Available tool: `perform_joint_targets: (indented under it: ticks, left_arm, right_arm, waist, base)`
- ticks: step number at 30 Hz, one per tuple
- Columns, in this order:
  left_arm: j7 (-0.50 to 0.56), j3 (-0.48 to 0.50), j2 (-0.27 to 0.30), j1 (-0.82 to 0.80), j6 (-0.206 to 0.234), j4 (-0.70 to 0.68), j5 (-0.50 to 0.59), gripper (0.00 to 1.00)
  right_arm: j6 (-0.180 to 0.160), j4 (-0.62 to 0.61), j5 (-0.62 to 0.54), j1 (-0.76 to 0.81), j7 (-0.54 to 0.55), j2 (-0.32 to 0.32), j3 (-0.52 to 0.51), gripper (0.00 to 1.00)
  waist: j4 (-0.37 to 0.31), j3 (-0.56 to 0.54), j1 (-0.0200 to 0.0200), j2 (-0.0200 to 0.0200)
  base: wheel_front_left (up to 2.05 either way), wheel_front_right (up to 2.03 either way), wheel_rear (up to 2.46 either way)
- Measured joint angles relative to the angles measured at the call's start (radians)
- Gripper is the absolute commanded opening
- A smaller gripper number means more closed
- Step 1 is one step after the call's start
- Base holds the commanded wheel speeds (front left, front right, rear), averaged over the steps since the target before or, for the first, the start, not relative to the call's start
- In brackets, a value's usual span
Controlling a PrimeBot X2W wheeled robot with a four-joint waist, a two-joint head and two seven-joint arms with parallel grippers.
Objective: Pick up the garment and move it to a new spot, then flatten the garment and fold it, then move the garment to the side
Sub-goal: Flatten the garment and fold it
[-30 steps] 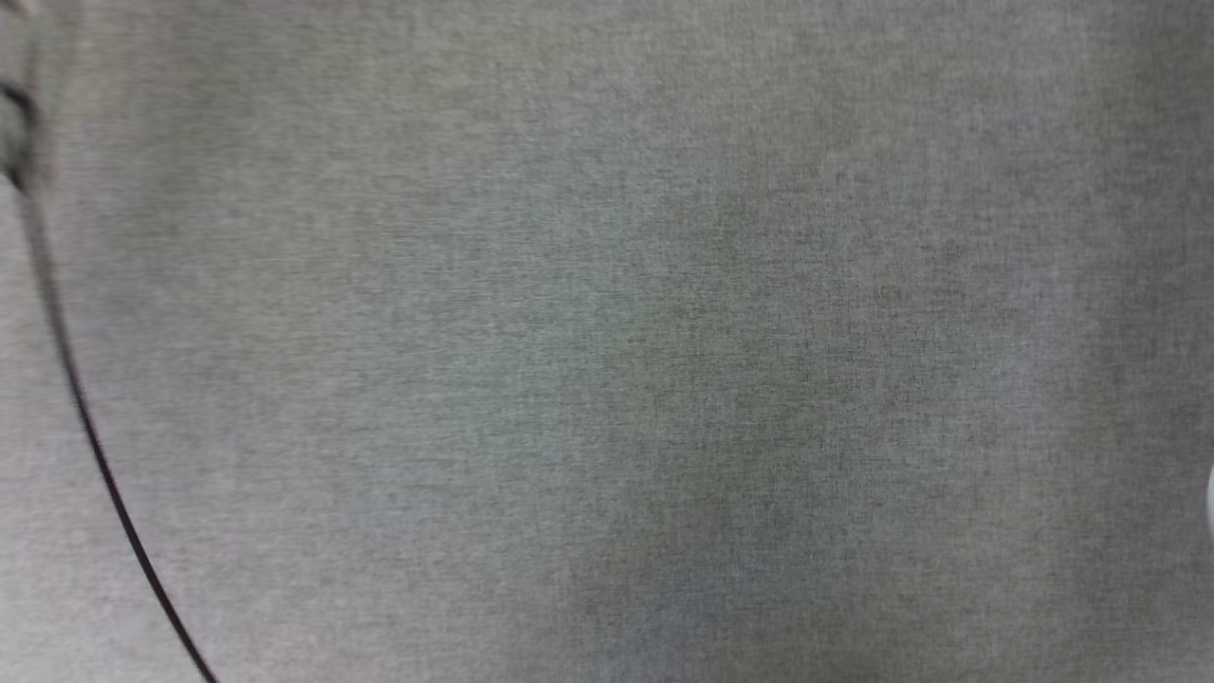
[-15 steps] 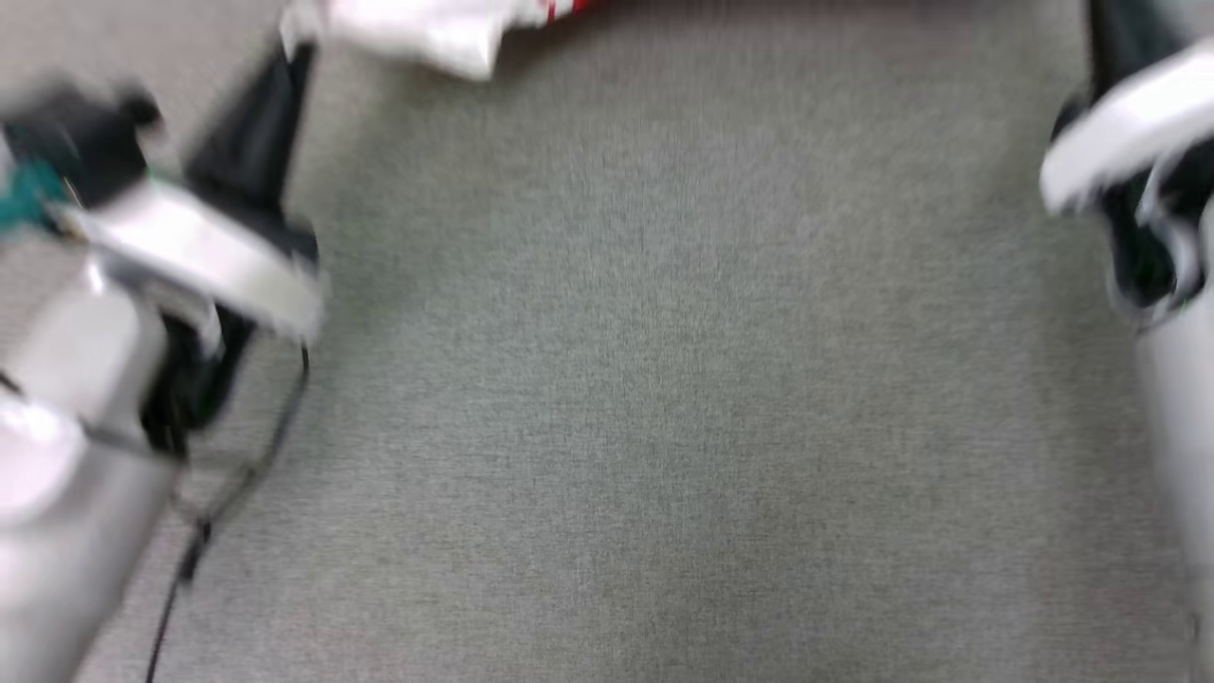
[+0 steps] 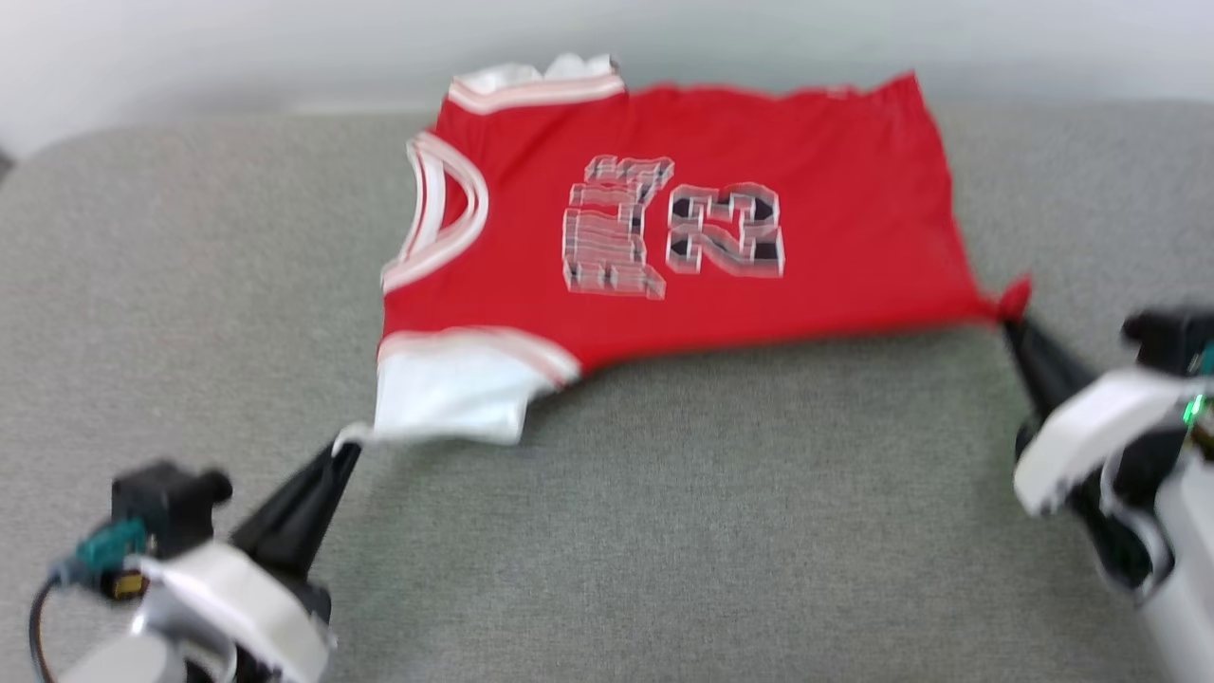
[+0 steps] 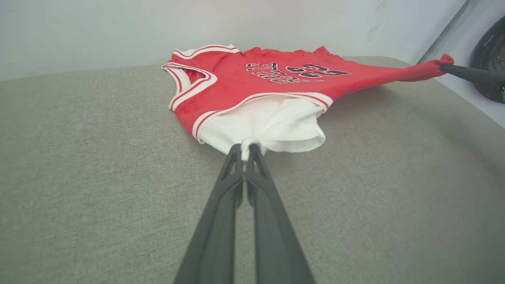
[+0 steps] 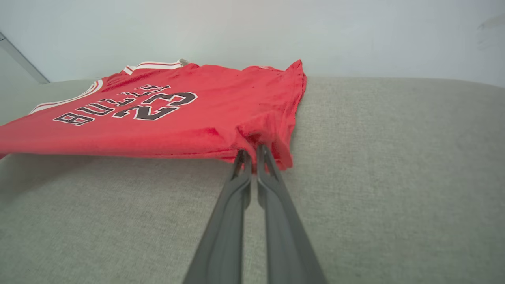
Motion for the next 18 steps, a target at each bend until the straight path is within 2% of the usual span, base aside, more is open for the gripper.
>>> perform_joint_targets:
  ticks: [4,11,15,18]
  left_arm:
    - [0.007,-0.011,0.040,0.112,0.039,-0.095,-0.024,0.00]
    - [0.053,-0.071,0.083,0.257,0.073,-0.227,-0.055,0.00]
    - [0.086,-0.104,0.107,0.321,0.078,-0.263,-0.083,0.00]
    - [0.108,-0.124,0.129,0.354,0.065,-0.277,-0.100,0.00]
  right_arm:
    - [0.000,-0.039,0.035,0.111,0.026,-0.038,0.011,0.00]
    - [0.000,-0.137,0.094,0.348,0.112,-0.109,-0.003,0.00]
    - [0.000,-0.210,0.140,0.470,0.180,-0.119,-0.043,0.00]
    - [0.000,-0.267,0.164,0.553,0.242,-0.118,-0.071,0.00]
  waist:
    - [0.003,-0.054,0.0000,0.0000]
    - [0.016,-0.142,0.0001,0.0000]
    - [0.020,-0.173,0.0001,0.0000]
    - [0.018,-0.181,0.0000,0.0000]
  base:
    - [0.00,0.00,0.00]
    - [0.00,0.00,0.00]
    - [0.00,0.00,0.00]
    - [0.00,0.00,0.00]
